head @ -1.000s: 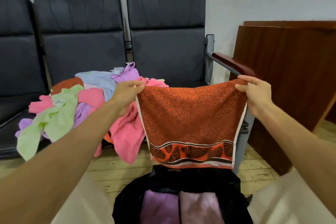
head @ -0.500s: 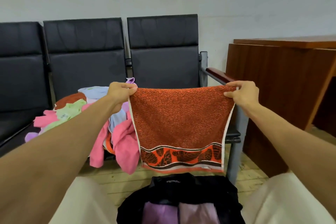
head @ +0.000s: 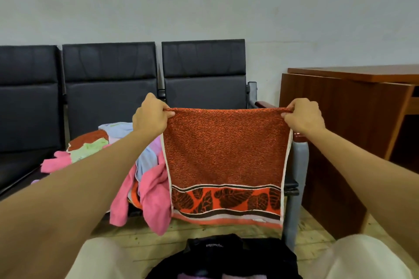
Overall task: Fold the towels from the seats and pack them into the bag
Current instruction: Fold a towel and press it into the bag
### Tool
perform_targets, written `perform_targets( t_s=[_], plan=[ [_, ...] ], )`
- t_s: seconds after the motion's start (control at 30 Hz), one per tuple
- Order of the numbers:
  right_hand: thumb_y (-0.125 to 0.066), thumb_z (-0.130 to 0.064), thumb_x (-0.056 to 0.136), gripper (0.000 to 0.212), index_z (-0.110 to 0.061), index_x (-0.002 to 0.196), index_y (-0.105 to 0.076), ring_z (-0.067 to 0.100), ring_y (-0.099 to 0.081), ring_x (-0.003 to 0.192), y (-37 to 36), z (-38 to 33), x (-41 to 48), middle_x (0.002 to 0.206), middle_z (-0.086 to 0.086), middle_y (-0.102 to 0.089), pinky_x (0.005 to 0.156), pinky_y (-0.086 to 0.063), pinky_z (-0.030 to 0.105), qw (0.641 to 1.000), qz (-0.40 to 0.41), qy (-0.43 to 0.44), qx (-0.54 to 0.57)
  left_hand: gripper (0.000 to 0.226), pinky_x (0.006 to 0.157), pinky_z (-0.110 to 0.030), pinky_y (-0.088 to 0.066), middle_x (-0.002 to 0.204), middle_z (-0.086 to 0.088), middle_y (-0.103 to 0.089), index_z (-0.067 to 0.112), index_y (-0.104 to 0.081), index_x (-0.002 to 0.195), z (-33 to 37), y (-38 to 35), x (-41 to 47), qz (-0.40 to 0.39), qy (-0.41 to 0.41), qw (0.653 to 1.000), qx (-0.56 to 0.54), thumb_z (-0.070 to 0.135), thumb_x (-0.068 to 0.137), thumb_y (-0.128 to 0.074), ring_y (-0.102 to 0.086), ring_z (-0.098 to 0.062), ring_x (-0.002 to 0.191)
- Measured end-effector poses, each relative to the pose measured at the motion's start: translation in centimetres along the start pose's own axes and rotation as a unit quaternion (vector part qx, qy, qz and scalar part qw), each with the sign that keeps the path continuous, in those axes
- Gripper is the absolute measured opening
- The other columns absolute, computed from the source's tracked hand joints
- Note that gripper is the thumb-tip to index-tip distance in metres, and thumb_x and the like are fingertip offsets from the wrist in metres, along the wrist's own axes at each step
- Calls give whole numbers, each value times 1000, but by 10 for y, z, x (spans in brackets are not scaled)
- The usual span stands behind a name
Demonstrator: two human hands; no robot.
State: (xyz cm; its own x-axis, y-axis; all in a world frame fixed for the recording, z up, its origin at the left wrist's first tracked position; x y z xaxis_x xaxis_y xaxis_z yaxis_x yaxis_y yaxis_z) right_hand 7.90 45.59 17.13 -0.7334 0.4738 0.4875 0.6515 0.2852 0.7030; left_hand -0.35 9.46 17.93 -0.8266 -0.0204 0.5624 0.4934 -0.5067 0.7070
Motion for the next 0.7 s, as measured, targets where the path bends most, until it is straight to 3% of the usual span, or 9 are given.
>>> perform_targets(
  t_s=[0.1,0.2,0.27,0.33,0.4,0.5,0.6,0.63,0.7],
  plan=[
    [-60,-15,91,23,-11,111,-69,36,-65,94,0,-8,8,105,18,-67,85,-55,46,1000,-17,26,-2,16,80,-39,-50,96,-12,-70,20,-73,100,2,2,5,-19,13,1000,3,29,90,-65,-65,-35,89],
    [-49,0,92,30,-5,113,-69,24,-67,51,-6,-8,19,72,20,-69,48,-56,29,997,-75,17,26,14,64,-33,-56,51,-12,-65,12,-67,90,-2,-9,16,-61,34,996,-55,13,95,-54,-66,-28,49],
    [-39,6,91,35,1,115,-65,27,-66,47,-11,-8,29,63,22,-67,36,-49,24,992,-110,-16,55,14,53,-31,-56,52,-17,-65,4,-62,95,-3,-20,24,-88,65,984,-137,6,97,-49,-67,-30,47],
    [-35,7,88,33,4,108,-62,32,-69,57,-17,-9,43,66,25,-69,43,-54,28,989,-122,-35,76,12,48,-32,-57,69,-26,-66,-3,-59,101,-3,-32,35,-97,98,964,-225,4,98,-49,-68,-30,49],
    [-43,10,85,28,7,104,-63,31,-71,66,-24,-11,61,74,24,-71,65,-61,37,989,-119,-27,84,13,47,-28,-57,84,-29,-63,-6,-58,103,-5,-44,49,-90,118,949,-278,2,97,-50,-67,-23,47],
    [-51,8,87,27,-1,106,-67,34,-71,83,-38,-13,88,88,24,-72,87,-56,45,990,-91,28,101,10,59,-26,-59,93,-25,-65,-2,-62,99,-9,-63,71,-55,140,938,-311,2,95,-54,-69,-17,55],
    [-49,2,92,24,-2,105,-68,37,-67,97,-60,-5,100,101,21,-71,93,-52,50,990,-36,90,105,13,84,-39,-56,96,-18,-70,10,-66,86,-11,-83,82,-6,132,949,-286,7,93,-55,-69,-25,84],
    [-47,2,94,26,-4,107,-68,36,-66,99,-72,2,98,105,20,-70,94,-51,50,989,-30,93,112,14,86,-35,-53,96,-15,-70,11,-67,88,-13,-92,80,3,124,959,-256,10,93,-55,-67,-27,90],
    [-45,3,95,27,-3,109,-68,34,-66,103,-103,23,85,110,18,-69,97,-49,49,989,-36,83,114,17,77,-23,-41,95,-11,-68,3,-67,95,-17,-116,67,-3,112,973,-201,11,93,-52,-62,-26,92]
  ],
)
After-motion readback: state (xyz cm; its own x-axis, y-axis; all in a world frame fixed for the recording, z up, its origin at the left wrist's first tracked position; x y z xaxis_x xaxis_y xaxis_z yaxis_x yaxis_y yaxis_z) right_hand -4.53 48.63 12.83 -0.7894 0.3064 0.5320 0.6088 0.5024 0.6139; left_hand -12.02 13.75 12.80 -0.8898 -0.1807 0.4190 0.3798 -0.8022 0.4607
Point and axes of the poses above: each hand's wrist, its own x-axis towards the middle knuckle, its own y-axis out of the back of the hand, z = x × y, the point moved 5 cm from there along x, towards the middle knuckle
